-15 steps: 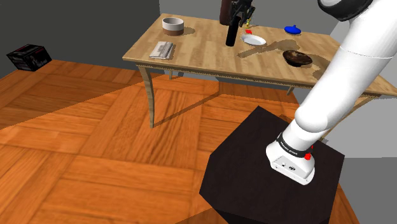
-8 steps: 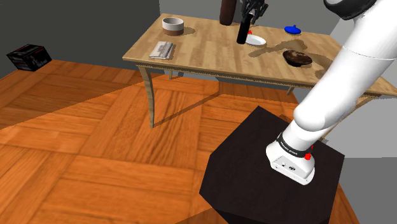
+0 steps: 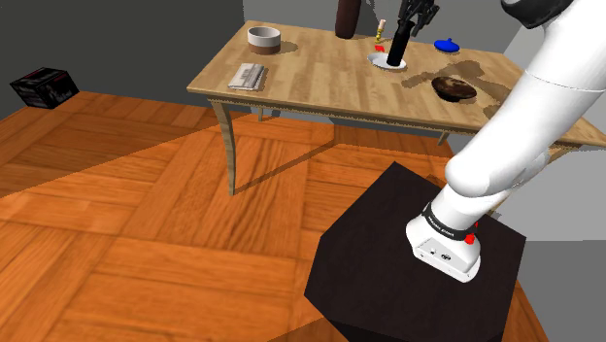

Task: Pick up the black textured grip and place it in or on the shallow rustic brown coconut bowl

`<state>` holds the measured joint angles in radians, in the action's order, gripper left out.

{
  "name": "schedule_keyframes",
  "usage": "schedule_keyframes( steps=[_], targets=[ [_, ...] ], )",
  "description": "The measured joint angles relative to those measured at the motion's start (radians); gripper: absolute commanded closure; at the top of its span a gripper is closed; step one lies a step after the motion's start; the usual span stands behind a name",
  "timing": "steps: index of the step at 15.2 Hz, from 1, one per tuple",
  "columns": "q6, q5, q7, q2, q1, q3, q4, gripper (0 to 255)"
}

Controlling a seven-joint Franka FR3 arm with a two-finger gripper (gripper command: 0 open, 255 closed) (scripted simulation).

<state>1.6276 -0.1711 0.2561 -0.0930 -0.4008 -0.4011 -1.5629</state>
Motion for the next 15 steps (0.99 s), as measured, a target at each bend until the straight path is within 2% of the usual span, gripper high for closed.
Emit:
schedule_keyframes(
  steps=[8,15],
  targets=[
    [-0.077,-0.023,0.184,-0.048,-0.114,-0.083,0.092,255],
    [-0.179,-0.093,0.359,-0.190,-0.260,-0.146,0.290,255]
  ],
)
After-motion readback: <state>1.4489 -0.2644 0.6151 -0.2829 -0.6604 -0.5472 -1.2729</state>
